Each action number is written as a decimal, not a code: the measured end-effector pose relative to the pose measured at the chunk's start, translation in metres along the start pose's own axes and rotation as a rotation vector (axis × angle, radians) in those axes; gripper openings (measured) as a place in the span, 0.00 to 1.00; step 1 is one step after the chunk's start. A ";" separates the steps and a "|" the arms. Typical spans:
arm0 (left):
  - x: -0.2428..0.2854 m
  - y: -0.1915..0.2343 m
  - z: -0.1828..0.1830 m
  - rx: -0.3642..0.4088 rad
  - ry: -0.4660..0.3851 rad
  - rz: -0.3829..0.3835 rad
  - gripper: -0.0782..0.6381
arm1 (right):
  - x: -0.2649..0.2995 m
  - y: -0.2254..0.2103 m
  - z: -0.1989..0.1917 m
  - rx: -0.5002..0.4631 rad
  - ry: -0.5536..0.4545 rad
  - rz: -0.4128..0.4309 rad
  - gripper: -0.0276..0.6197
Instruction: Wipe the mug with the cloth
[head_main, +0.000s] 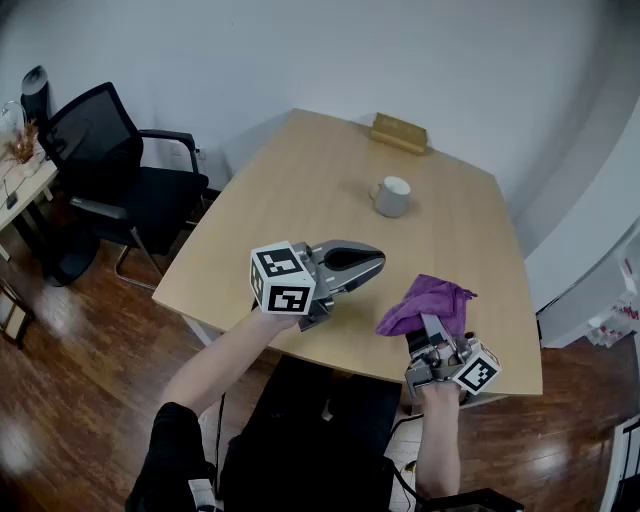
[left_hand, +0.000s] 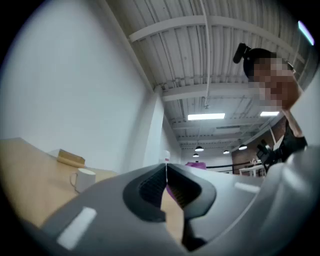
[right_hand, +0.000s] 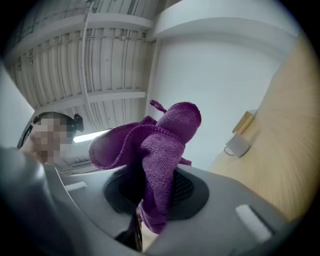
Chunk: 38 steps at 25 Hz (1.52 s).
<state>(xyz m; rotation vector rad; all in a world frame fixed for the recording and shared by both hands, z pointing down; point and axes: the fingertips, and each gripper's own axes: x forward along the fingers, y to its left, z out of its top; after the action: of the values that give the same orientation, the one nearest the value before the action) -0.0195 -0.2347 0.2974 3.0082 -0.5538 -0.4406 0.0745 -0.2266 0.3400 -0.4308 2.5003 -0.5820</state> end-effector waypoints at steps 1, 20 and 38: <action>0.001 0.002 -0.006 0.008 0.019 0.012 0.12 | -0.001 0.002 -0.004 0.024 0.003 0.008 0.17; 0.021 0.275 -0.086 0.087 0.398 0.397 0.35 | 0.054 -0.102 0.006 0.109 0.094 -0.102 0.17; 0.054 0.304 -0.131 0.186 0.591 0.145 0.21 | 0.030 -0.119 0.010 0.074 0.124 -0.154 0.17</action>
<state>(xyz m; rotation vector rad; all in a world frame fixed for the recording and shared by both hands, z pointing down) -0.0372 -0.5384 0.4387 3.0059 -0.7712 0.5203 0.0771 -0.3441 0.3770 -0.5793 2.5685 -0.7805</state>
